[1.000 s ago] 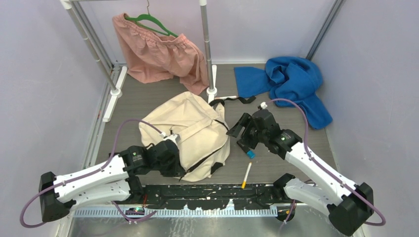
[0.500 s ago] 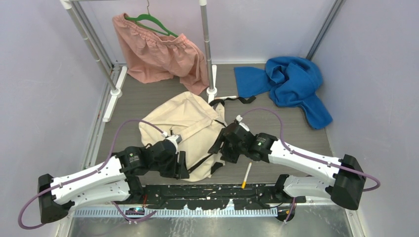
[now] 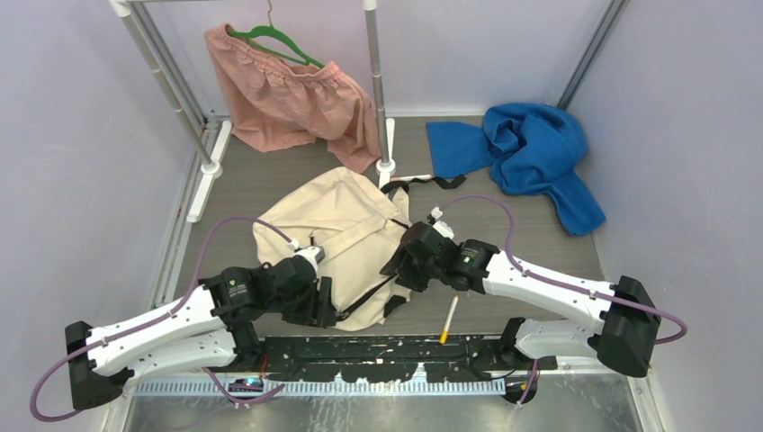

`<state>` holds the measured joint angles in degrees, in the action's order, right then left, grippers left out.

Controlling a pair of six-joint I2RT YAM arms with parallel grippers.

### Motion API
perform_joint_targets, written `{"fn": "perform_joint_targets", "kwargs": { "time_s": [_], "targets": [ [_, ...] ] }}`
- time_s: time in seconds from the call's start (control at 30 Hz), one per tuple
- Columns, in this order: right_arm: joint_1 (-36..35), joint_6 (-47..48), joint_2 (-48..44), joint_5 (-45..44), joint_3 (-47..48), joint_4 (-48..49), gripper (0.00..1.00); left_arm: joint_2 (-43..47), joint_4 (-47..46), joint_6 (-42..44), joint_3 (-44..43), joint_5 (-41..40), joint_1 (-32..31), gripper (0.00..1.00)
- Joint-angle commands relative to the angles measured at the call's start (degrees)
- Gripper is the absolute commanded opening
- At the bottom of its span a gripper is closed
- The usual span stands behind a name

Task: Pack the student bag
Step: Zip the student bag at the center of the board.

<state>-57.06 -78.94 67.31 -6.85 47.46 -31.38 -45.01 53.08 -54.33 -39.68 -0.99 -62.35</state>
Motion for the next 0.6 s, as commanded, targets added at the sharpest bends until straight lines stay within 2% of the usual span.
{"fn": "perform_joint_targets", "kwargs": {
  "time_s": [0.0,0.3,0.57],
  "targets": [
    [-0.3,-1.3,-0.9,-2.6,1.3,1.1,0.50,2.2,-4.2,3.6,-2.4,0.7,0.1,0.60],
    [-0.3,-0.9,0.1,-1.7,1.2,2.2,0.49,-4.1,-5.1,3.2,-1.8,7.8,0.2,0.61],
    [-0.3,-0.6,0.0,-1.2,1.0,2.5,0.48,-1.8,-8.5,1.7,-0.7,9.7,0.7,0.36]
  ]
}}
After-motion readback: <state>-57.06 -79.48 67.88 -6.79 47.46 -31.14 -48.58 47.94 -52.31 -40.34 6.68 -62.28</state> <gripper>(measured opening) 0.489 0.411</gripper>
